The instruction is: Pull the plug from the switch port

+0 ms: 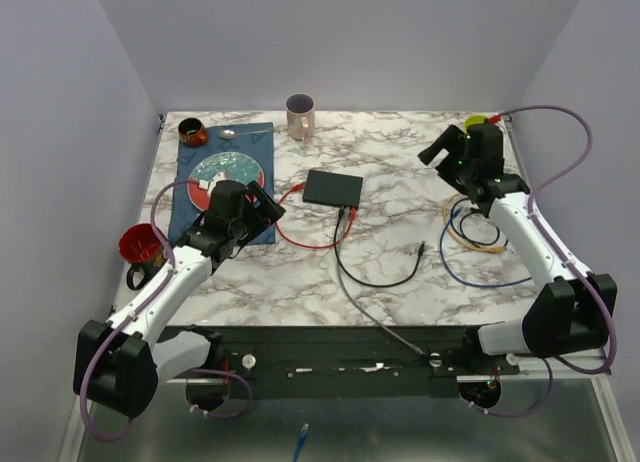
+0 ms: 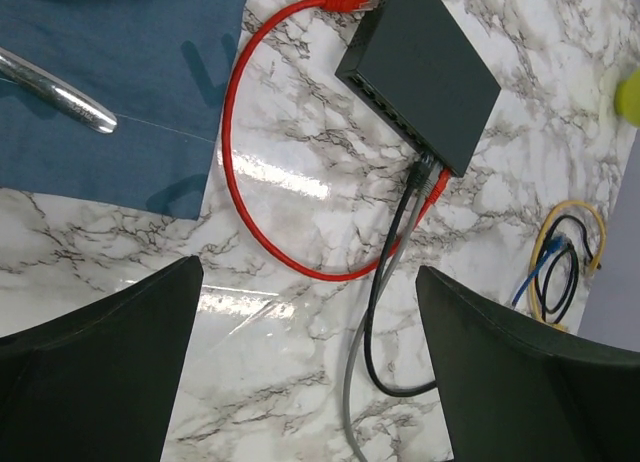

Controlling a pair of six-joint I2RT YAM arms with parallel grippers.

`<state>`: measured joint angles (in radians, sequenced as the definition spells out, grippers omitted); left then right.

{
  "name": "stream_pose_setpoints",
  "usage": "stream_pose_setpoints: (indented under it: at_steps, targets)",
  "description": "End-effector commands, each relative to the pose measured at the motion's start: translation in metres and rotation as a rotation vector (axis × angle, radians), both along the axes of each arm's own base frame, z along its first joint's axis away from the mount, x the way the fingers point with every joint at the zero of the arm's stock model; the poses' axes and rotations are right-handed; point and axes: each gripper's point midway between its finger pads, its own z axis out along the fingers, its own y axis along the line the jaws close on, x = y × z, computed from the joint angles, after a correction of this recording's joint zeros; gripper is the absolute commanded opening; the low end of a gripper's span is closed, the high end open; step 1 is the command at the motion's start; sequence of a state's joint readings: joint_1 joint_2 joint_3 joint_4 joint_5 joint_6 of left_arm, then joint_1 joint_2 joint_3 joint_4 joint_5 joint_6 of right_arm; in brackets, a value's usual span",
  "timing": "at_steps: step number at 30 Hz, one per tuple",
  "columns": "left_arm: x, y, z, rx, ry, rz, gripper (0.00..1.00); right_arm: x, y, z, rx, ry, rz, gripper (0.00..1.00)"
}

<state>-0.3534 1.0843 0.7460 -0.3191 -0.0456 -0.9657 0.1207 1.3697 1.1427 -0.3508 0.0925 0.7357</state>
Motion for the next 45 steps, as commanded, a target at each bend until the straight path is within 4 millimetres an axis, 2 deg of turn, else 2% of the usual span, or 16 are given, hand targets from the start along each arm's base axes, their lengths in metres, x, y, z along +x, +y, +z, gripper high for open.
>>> stream_pose_setpoints:
  at_steps: [1, 5, 6, 7, 9, 10, 12, 13, 14, 16, 17, 19, 23, 30, 35, 45]
  targets:
    - [0.011, -0.022, 0.012, -0.073, -0.053, -0.088, 0.99, 0.017, 0.070, 0.014, 0.024, -0.104, 0.255, 0.93]
    - [0.021, -0.041, 0.010, -0.136, -0.085, -0.138, 0.95, 0.024, 0.121, -0.006, 0.053, -0.090, 0.432, 0.75]
    - [0.022, -0.046, 0.007, -0.149, -0.083, -0.149, 0.91, 0.026, 0.128, -0.012, 0.055, -0.080, 0.456, 0.59]
    - [0.024, -0.051, 0.000, -0.152, -0.068, -0.163, 0.89, 0.026, 0.141, -0.032, 0.067, -0.035, 0.499, 0.50]
    - [0.027, -0.062, -0.003, -0.164, -0.061, -0.188, 0.84, 0.031, 0.152, -0.042, 0.088, -0.015, 0.536, 0.32]
    - [0.030, -0.069, -0.011, -0.165, -0.046, -0.204, 0.83, 0.031, 0.163, -0.055, 0.114, 0.009, 0.578, 0.29]
    - [0.036, -0.082, -0.011, -0.198, -0.050, -0.244, 0.81, 0.036, 0.174, -0.061, 0.143, 0.019, 0.614, 0.22]
    - [0.037, -0.088, -0.022, -0.210, -0.020, -0.255, 0.79, 0.034, 0.184, -0.062, 0.161, 0.023, 0.648, 0.22]
    - [0.041, -0.095, -0.022, -0.226, -0.033, -0.271, 0.79, 0.036, 0.189, -0.075, 0.170, 0.051, 0.657, 0.21]
    - [0.046, -0.103, -0.032, -0.248, -0.005, -0.282, 0.77, 0.038, 0.203, -0.073, 0.185, 0.046, 0.696, 0.20]
    - [0.051, -0.107, -0.031, -0.261, -0.019, -0.285, 0.77, 0.040, 0.208, -0.084, 0.195, 0.072, 0.700, 0.20]
    - [0.057, -0.112, -0.041, -0.267, -0.003, -0.290, 0.75, 0.044, 0.214, -0.086, 0.209, 0.077, 0.708, 0.14]
    - [0.075, -0.124, -0.044, -0.282, -0.045, -0.317, 0.74, 0.048, 0.223, -0.102, 0.240, 0.113, 0.725, 0.01]
    - [0.101, -0.148, -0.046, -0.332, -0.071, -0.387, 0.73, 0.048, 0.226, -0.126, 0.241, 0.163, 0.746, 0.01]
    - [0.106, -0.158, -0.054, -0.373, -0.102, -0.423, 0.70, 0.048, 0.228, -0.139, 0.252, 0.200, 0.750, 0.01]
    - [0.096, -0.166, -0.085, -0.393, -0.077, -0.479, 0.61, 0.045, 0.227, -0.155, 0.263, 0.242, 0.727, 0.01]
